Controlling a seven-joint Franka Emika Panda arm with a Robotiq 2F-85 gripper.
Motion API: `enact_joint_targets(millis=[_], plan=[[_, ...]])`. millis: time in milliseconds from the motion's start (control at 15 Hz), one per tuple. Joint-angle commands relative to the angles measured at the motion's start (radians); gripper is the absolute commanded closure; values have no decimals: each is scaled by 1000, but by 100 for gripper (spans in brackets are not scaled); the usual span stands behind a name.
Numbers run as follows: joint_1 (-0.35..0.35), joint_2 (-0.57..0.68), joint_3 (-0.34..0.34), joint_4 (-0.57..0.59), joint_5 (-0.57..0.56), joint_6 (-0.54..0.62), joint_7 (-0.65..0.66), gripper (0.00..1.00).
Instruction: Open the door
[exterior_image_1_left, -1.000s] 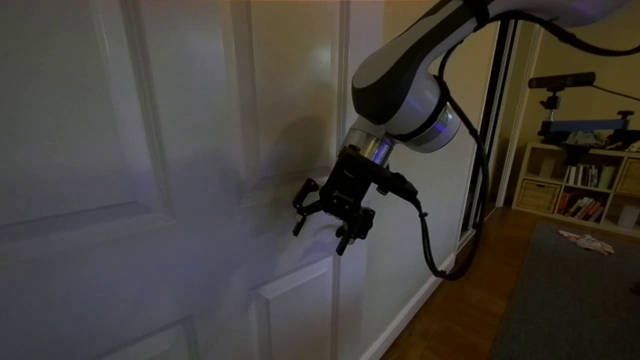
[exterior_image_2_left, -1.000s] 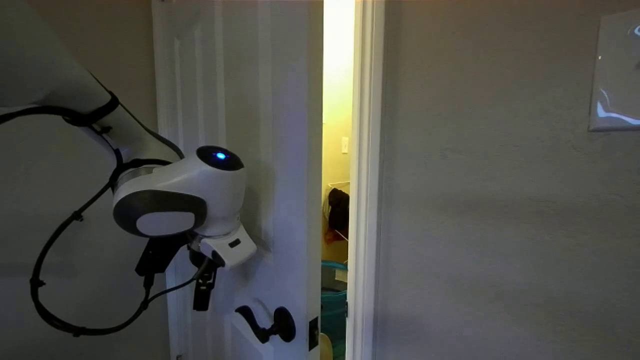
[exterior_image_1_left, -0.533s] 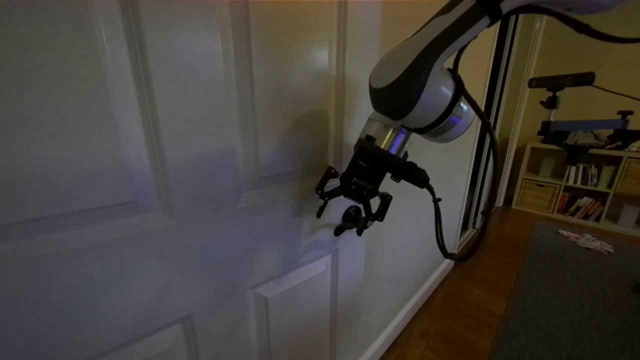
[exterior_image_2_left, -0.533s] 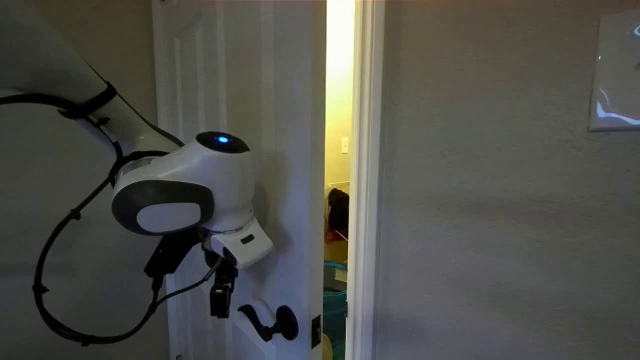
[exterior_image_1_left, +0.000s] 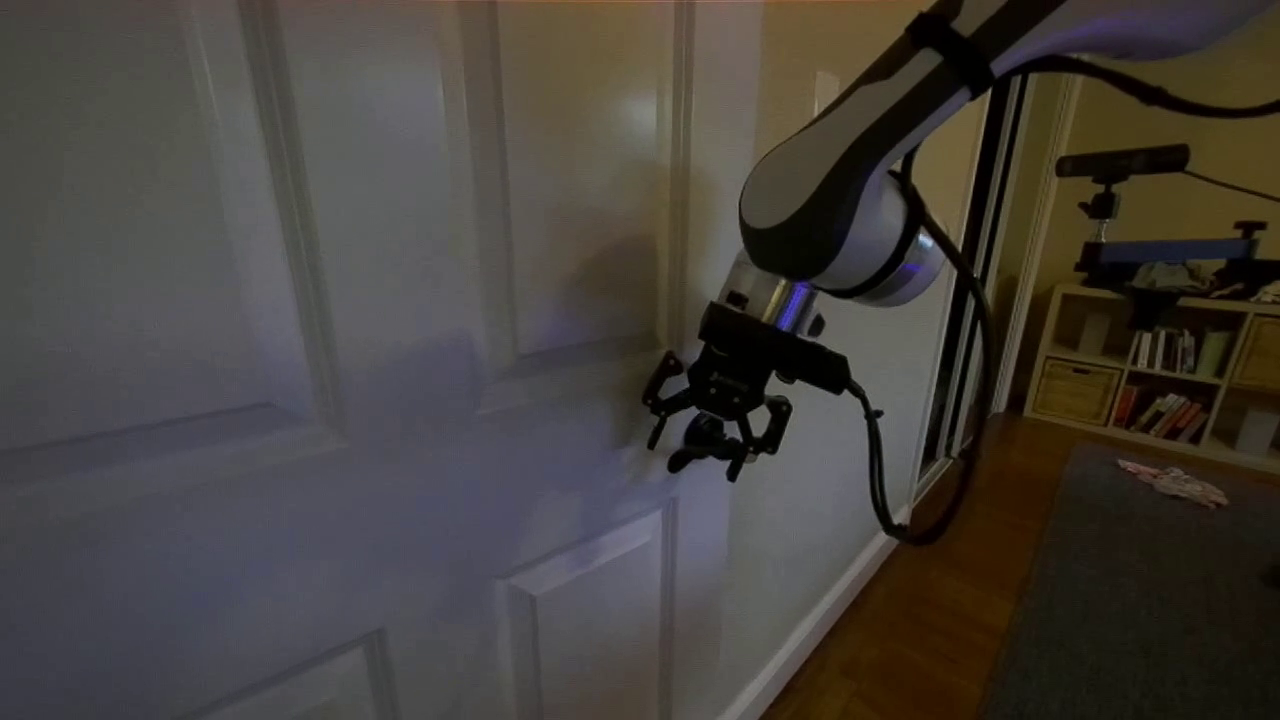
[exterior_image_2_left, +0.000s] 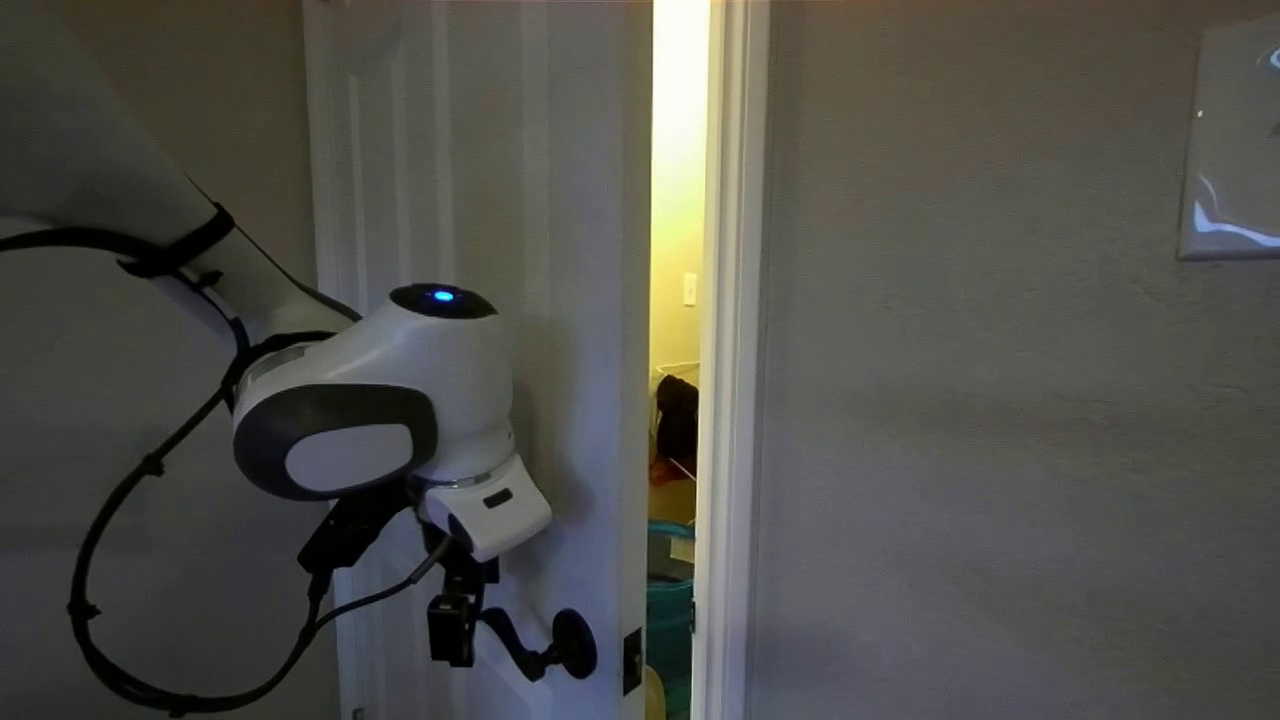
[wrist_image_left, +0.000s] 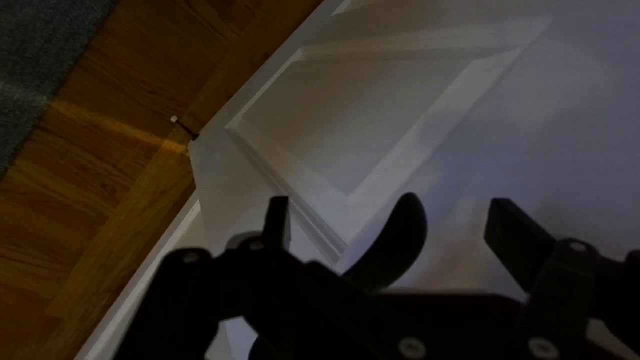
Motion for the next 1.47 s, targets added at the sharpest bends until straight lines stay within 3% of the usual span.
enact_joint_targets(millis=[0, 400, 733, 1400], plan=[[43, -10, -67, -23, -84, 17, 123, 0], [44, -6, -106, -31, -166, 3, 242, 0], [24, 3, -74, -37, -139, 5, 263, 0], [60, -83, -113, -114, -231, -50, 318, 0]])
